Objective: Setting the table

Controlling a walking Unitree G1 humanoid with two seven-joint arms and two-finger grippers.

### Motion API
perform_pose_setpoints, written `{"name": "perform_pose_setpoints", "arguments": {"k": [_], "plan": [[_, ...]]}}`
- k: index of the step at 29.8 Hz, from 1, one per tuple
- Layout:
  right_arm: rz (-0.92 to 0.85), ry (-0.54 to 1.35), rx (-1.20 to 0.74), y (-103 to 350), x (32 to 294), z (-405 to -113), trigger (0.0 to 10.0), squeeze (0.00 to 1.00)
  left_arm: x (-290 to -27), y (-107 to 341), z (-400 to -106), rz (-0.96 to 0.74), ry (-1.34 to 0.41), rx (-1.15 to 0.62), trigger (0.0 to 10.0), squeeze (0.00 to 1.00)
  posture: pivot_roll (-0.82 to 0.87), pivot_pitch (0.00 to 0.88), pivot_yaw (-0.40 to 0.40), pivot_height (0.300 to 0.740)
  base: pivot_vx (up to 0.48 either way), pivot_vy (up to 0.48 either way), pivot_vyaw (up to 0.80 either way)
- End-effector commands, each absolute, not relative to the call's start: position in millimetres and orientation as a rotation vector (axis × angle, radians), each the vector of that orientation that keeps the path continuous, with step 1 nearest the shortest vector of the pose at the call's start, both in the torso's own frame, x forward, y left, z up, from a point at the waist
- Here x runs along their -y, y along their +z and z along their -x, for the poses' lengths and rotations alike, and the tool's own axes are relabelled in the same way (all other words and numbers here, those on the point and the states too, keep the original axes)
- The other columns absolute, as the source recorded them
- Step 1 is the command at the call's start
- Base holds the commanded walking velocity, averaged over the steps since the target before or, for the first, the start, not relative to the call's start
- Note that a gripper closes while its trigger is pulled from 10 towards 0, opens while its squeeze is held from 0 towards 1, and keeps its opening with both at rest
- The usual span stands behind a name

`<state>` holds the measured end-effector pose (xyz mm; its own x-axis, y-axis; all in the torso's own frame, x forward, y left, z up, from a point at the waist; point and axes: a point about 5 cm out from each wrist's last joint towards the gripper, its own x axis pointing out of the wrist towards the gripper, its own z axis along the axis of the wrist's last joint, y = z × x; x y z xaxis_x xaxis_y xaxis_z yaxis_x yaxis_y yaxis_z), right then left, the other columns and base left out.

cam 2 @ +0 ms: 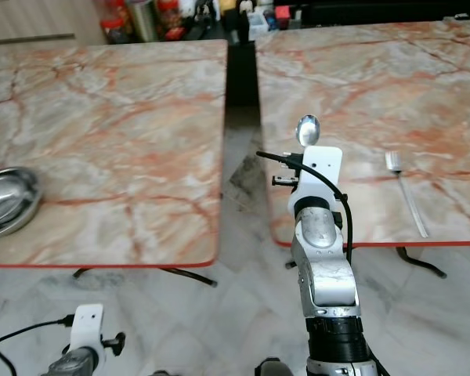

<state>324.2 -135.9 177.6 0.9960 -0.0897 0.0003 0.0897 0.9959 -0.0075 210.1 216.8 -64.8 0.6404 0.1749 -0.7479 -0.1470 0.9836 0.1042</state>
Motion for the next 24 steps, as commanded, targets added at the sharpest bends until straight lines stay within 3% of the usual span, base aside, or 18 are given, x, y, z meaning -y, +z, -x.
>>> {"name": "perform_pose_setpoints", "arguments": {"k": [1,24], "plan": [[0.029,-0.072,0.019,182.0,133.4,-324.2,10.0,0.0,-222.2,-70.0,-199.4,-0.037,0.211,-0.896,10.0,0.0,-0.13,0.17,0.071,0.74,0.0,0.48,0.0],[0.032,-0.084,0.01,180.7,137.8,-327.9,10.0,0.0,-223.4,-68.0,-202.5,-0.039,0.214,-0.887,10.0,0.0,-0.12,0.184,0.068,0.74,0.0,0.48,0.0]]}}
